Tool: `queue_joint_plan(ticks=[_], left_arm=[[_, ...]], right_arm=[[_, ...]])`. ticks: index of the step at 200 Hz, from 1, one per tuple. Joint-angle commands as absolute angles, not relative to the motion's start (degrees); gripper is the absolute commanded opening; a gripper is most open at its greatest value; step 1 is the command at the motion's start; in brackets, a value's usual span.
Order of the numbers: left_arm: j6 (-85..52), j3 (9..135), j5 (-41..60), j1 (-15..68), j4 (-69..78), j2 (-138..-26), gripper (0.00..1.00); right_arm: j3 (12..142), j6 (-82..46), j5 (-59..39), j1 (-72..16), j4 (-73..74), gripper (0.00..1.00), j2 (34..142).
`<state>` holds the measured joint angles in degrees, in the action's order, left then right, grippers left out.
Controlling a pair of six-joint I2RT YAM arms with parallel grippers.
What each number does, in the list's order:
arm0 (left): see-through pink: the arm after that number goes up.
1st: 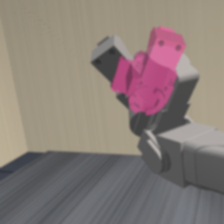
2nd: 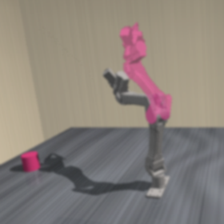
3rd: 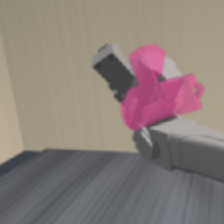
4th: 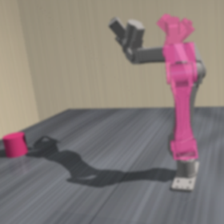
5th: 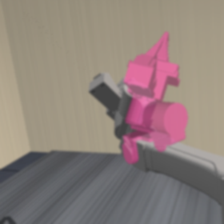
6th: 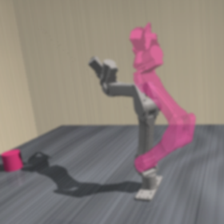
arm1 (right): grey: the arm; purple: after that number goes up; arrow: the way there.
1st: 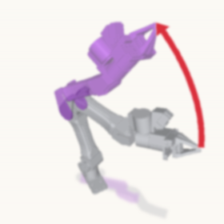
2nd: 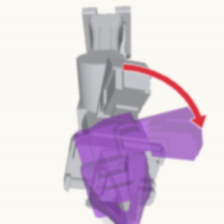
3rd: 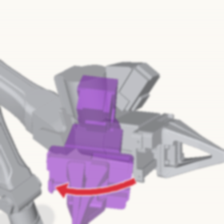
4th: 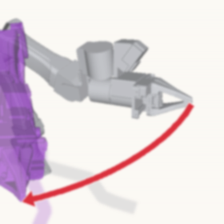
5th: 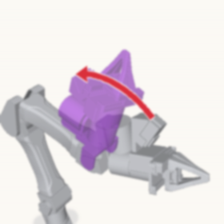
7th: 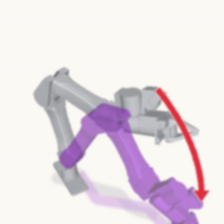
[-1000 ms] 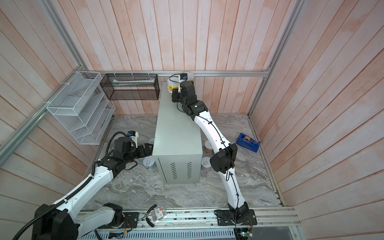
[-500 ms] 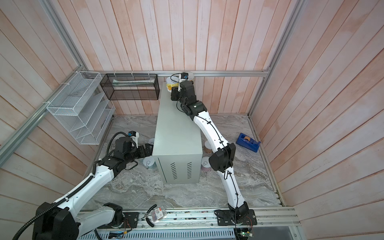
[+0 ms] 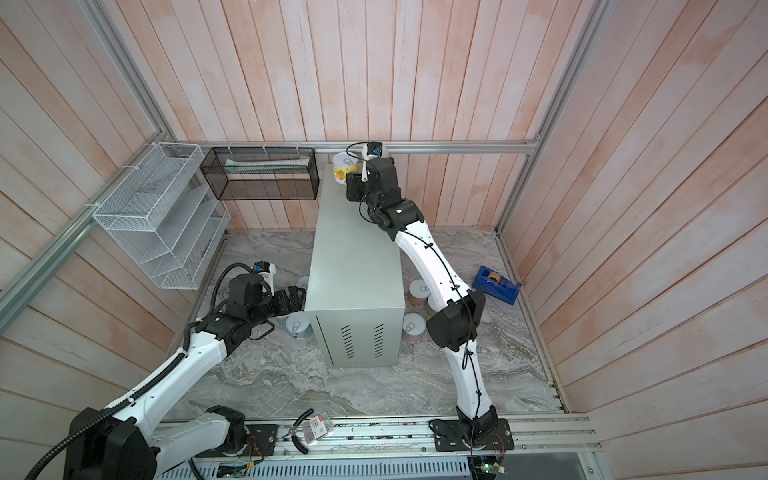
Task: Place and organize the canned foods onto the counter
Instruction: 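Set the yellow can beside the green can on the far cabinet end, then open the right gripper and draw it back down beside the cabinet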
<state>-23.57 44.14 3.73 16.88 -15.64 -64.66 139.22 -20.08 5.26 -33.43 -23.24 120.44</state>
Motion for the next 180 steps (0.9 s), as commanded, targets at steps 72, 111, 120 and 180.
queue_joint_plan(ticks=[72,111,120,180], left_arm=[[-24.5,42.2,-0.5,19.3,-17.0,-57.8,0.99],[-26.6,40.0,-2.8,22.7,-17.8,-55.9,0.99],[-27.1,39.5,-2.9,23.0,-18.2,-55.5,0.99],[-28.7,36.0,-3.9,23.8,-21.4,-53.6,0.99]], right_arm=[[97.1,-15.4,26.5,-34.5,-21.9,0.6,73.8],[79.5,-21.1,35.6,-33.6,-27.2,0.74,58.4],[75.9,-22.2,37.5,-33.3,-29.1,0.78,56.2],[52.8,-31.3,27.6,-30.5,-34.4,0.81,49.7]])
